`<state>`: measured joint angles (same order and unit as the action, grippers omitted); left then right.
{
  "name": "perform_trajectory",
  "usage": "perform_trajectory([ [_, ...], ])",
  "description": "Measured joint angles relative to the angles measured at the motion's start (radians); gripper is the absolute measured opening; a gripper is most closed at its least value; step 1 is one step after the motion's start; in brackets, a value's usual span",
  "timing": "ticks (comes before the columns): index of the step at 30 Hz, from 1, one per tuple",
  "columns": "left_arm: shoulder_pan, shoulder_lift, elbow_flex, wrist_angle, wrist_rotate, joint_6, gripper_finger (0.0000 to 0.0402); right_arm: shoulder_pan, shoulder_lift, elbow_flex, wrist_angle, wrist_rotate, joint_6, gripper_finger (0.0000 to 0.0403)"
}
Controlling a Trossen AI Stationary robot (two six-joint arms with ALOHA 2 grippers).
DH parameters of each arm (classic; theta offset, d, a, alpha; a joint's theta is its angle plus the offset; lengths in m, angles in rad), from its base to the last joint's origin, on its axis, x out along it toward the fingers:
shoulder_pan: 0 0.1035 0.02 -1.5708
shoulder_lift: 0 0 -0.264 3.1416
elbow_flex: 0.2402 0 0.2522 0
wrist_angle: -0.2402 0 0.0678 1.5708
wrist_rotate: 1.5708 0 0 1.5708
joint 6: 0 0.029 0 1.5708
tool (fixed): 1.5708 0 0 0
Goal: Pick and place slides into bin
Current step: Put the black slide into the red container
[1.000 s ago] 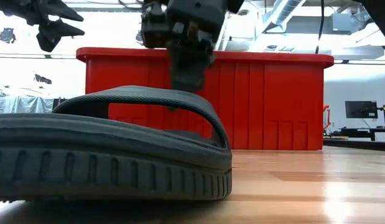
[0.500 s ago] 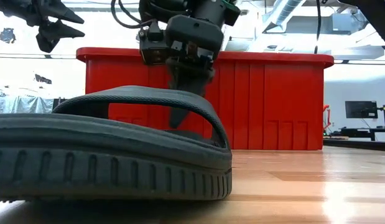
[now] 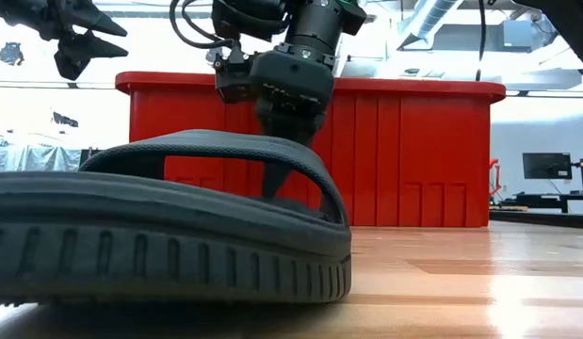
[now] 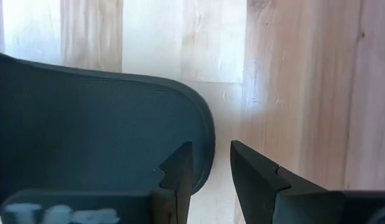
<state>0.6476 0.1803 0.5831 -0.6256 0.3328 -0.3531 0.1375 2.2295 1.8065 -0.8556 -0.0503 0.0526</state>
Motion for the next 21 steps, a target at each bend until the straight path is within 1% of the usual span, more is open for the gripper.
perform_trajectory([
  [11, 0.0, 0.0, 0.0, -0.022, 0.0, 0.0, 0.0157, 0.027, 0.0, 0.0, -0.005, -0.003, 0.001, 0.01],
  [18, 0.0, 0.0, 0.0, -0.022, -0.002, 0.0, 0.0157, 0.024, 0.066, 0.006, 0.009, -0.004, 0.012, 0.01],
  [21, 0.0, 0.0, 0.0, -0.022, -0.001, 0.0, 0.0157, 0.023, 0.074, 0.006, 0.005, -0.004, 0.012, 0.01],
])
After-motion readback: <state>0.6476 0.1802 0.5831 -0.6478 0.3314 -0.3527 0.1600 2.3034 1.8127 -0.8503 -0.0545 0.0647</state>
